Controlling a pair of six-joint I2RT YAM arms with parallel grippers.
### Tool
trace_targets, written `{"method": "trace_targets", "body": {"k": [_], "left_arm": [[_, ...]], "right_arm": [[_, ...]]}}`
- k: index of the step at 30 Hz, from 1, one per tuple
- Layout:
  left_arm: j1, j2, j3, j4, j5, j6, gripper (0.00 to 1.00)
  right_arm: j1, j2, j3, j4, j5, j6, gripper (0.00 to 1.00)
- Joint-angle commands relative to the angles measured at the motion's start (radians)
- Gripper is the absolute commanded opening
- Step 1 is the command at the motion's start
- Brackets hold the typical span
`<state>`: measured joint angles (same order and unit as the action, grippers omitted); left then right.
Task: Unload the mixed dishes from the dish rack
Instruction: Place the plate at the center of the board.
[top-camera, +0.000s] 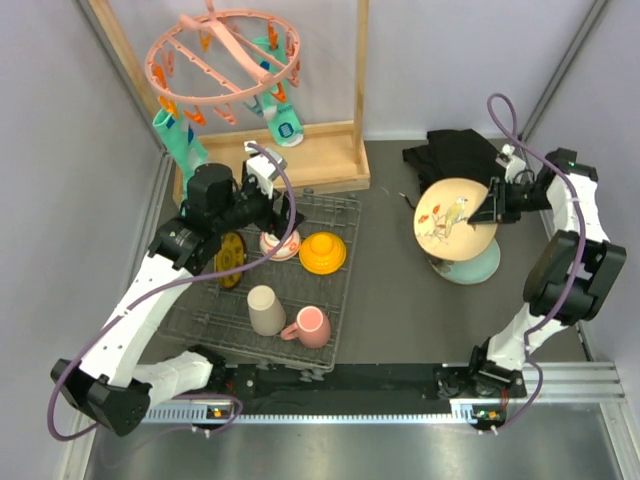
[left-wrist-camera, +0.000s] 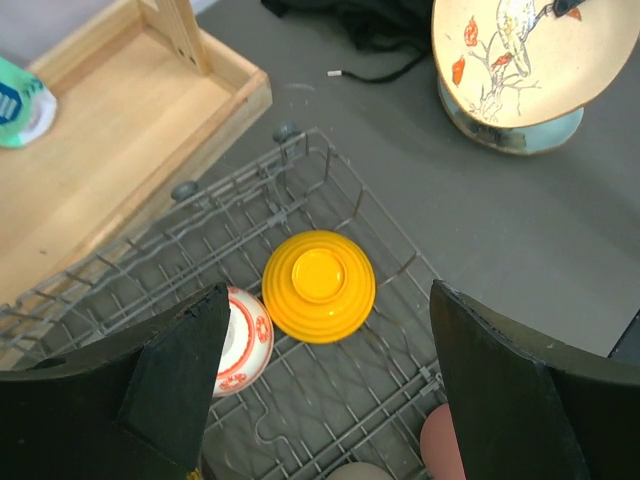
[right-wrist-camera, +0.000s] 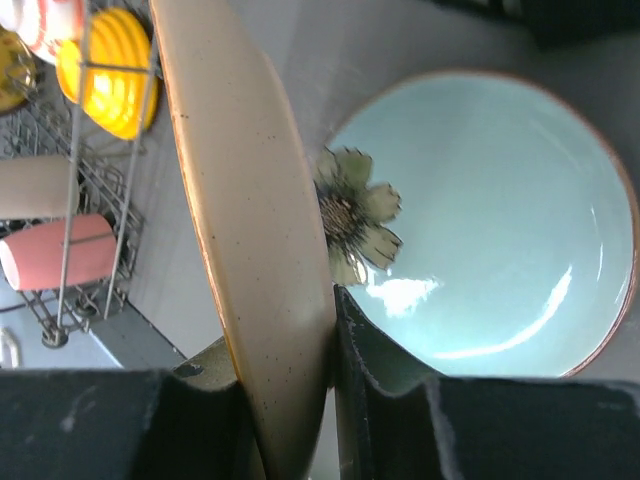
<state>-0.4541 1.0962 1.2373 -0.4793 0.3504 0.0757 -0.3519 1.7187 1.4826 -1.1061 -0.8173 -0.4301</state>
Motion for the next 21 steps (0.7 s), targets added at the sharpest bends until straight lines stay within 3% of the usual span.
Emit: {"method": "trace_targets", "body": {"k": [1,8,21], "left_arm": [[0.002,-0.025,-0.061,0.059,0.021,0.021,0.85],[0.002,-0.01,-0.068,0.044,0.027,0.038,0.85],[0.003,0.001,-0.067,0.036,0.044,0.045,0.85]], "right_arm": [[-0.054,0.05,0.001,-0.063,-0.128,-0.128,0.0],[-0.133,0.176,0.018,-0.126,-0.135,-0.263,0.0],[-0.162,0.315,0.036,-0.15,-0.194,-0.343,0.0]]}}
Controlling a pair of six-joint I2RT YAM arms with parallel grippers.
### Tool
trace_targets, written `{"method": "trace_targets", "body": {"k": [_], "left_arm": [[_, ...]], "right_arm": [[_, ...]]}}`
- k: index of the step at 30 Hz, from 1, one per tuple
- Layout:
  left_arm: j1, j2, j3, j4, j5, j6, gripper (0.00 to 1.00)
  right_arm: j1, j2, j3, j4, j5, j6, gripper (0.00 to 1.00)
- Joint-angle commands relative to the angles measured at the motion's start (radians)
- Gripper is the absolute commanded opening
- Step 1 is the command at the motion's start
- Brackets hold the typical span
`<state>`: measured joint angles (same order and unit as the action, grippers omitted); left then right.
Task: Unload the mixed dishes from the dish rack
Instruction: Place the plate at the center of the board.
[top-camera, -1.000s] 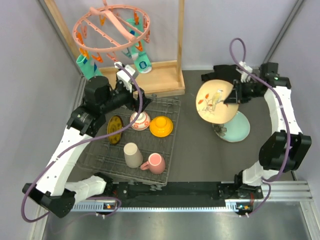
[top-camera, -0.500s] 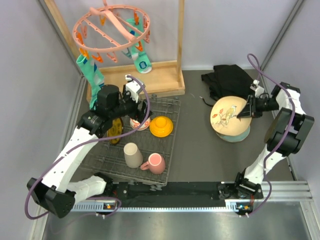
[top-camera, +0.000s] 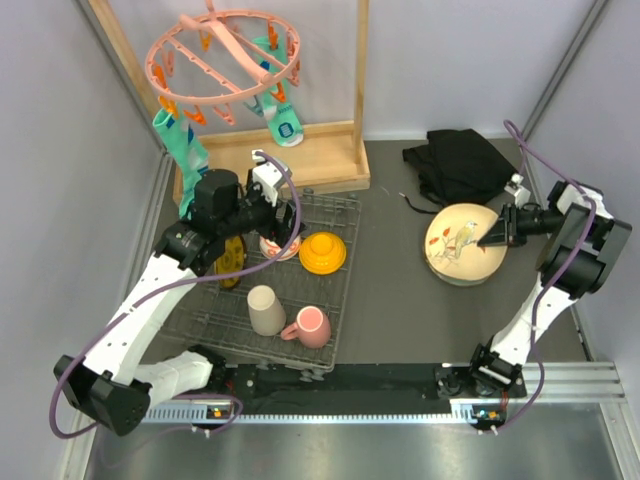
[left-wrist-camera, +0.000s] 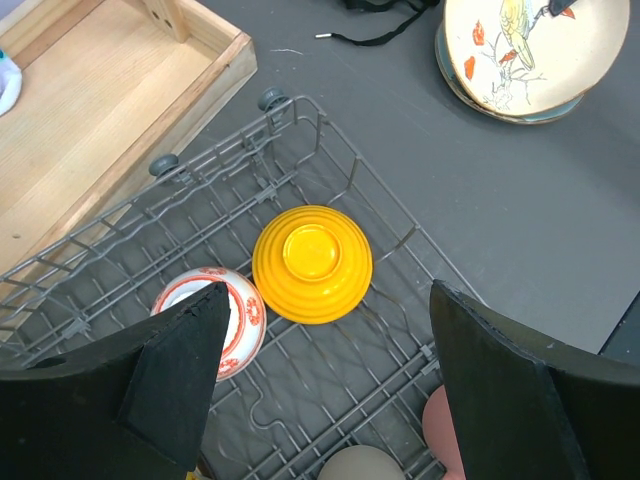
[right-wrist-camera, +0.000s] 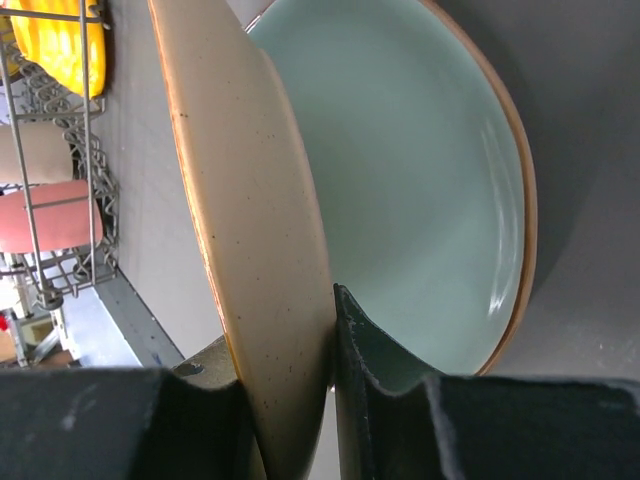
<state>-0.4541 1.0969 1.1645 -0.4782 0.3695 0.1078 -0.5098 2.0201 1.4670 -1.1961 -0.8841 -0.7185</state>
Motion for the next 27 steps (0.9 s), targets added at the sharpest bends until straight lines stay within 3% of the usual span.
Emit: {"method": "trace_targets", "body": {"k": [1,5,11,16,27], "left_arm": [[0.002,0.0,0.006,0.033,0.028,0.015,0.85],[0.003,0.001,0.006,0.03,0.035,0.015,0.85],[0.003,-0.002,0.0,0.027,0.045,0.016,0.85],[0.002,-0.002,0.0,0.027,0.046,0.016,0.85],[0.003,-0.009,-0.008,0.027,0.048,0.016,0.85]], "right_arm": [[-0.006,0.022,0.053,-0.062,-0.13,-0.056,0.0],[-0.016,0.057,0.062,-0.066,-0.144,-0.068,0.0],[-0.035,0.1,0.082,-0.068,-0.138,-0.081,0.19],[-0.039,0.12,0.082,-0.045,-0.118,-0.073,0.23],[-0.049,0.15,0.064,-0.007,-0.078,-0.064,0.45]]}}
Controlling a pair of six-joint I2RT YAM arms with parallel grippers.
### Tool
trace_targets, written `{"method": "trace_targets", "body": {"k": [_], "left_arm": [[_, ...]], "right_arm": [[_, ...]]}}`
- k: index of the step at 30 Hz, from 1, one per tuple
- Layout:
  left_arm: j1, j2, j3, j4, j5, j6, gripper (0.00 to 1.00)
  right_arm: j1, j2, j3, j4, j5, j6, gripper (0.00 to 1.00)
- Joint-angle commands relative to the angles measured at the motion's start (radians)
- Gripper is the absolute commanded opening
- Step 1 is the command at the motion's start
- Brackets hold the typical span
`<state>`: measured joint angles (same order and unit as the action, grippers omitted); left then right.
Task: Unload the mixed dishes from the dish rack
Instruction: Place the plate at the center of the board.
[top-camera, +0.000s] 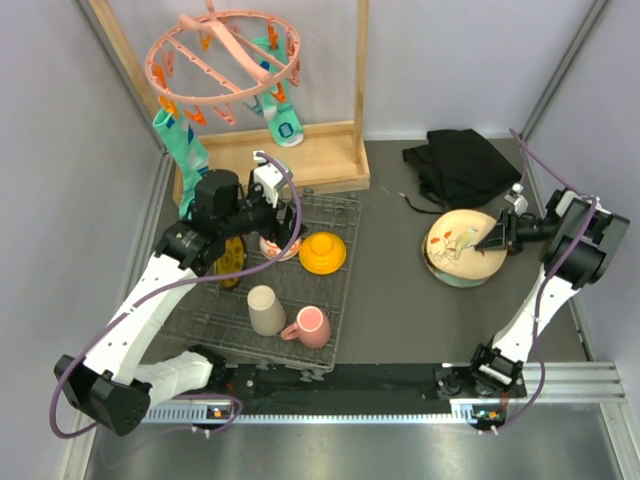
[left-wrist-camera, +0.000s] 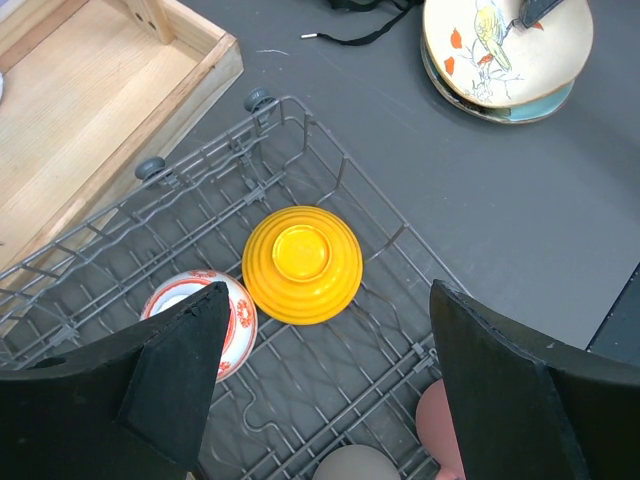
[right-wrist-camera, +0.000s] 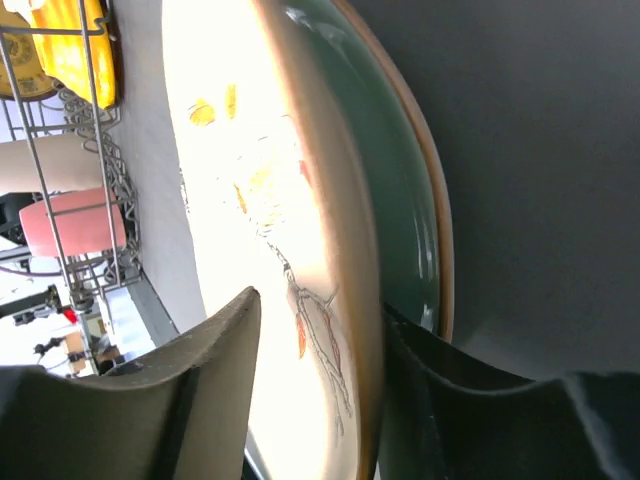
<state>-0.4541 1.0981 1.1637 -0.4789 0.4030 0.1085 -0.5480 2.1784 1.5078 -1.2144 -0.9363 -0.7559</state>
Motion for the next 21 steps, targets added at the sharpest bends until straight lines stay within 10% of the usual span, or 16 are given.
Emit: {"method": "trace_targets", "body": {"k": [1,21], "left_arm": [[0.002,-0.014,-0.009,0.028,0.016,0.017,0.85],[0.003,-0.015,0.001,0.003,0.017,0.04,0.85]], "right_arm": [[-0.012,-0.008,0.025,0.013,-0.019,-0.025,0.46],[-0.023,-0.198,-0.032,0.105,0.171,0.046,0.65]]}}
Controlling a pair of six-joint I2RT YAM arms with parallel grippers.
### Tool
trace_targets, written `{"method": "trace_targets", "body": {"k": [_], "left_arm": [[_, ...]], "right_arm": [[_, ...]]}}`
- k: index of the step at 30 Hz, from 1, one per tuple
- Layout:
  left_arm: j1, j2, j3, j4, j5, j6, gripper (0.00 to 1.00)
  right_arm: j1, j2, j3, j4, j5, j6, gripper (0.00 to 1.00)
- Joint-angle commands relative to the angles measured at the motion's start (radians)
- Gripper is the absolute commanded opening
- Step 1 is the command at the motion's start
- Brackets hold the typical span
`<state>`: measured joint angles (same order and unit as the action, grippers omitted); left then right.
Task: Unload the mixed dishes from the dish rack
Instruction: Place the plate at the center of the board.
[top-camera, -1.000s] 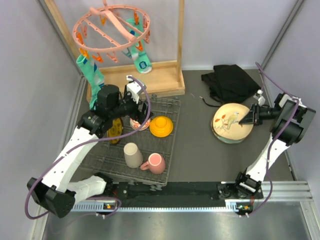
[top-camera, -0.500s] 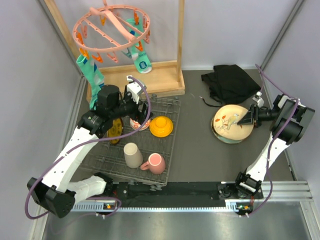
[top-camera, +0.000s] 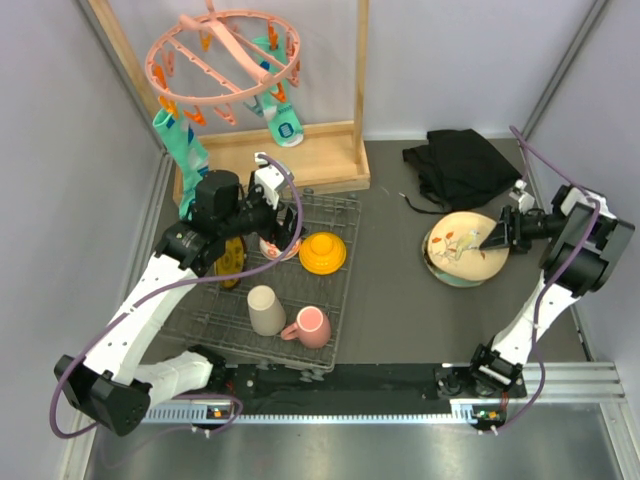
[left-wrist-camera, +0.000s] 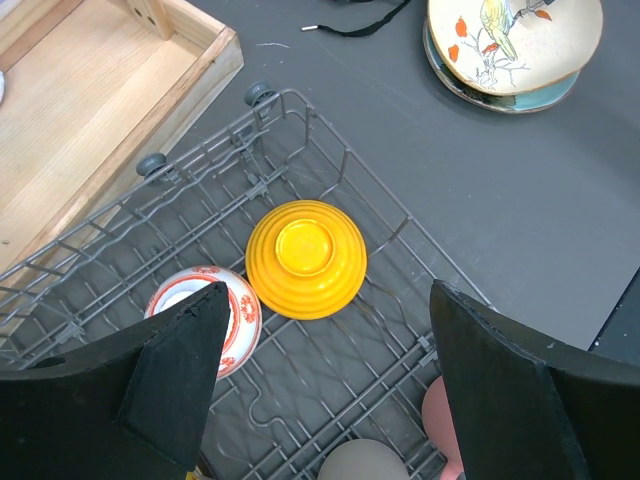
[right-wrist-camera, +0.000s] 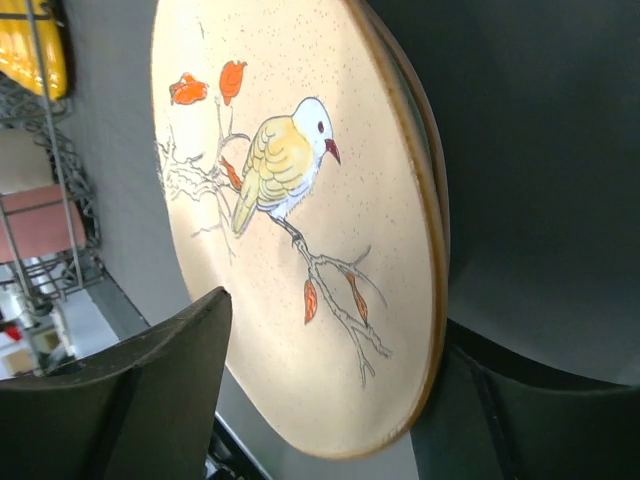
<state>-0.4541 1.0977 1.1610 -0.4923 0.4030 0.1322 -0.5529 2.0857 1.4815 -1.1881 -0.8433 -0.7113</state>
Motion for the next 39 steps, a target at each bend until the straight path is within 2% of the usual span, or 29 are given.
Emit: {"method": "trace_targets", "body": {"k": [1,8,24,26,34,39], "left_arm": [[0.002,-0.015,0.005,0.015,0.017,0.018,0.85],[0.002,-0.015,0.006,0.015,0.02,0.02,0.85],[0.003,-0.002,0.013,0.005,0.011,0.024,0.85],[0.002,-0.002,0.009,0.008,-0.01,0.026,0.85],[0.002,-0.001,-0.001,0.009,-0.266,0.04,0.85],[0.002,-0.018,-0.014,-0.011,-0.329,0.064,0.85]], "right_arm": [[-0.018,-0.114,-0.006,0.082,0.099,0.013,0.66],[-0.016,-0.151,-0.018,0.097,0.159,0.036,0.66],[0.025,-0.194,-0.053,0.111,0.141,0.047,0.66],[0.036,-0.214,-0.061,0.11,0.142,0.049,0.66],[0.085,-0.274,-0.098,0.137,0.154,0.072,0.66],[0.085,-0.271,-0.11,0.154,0.176,0.076,0.66]]}}
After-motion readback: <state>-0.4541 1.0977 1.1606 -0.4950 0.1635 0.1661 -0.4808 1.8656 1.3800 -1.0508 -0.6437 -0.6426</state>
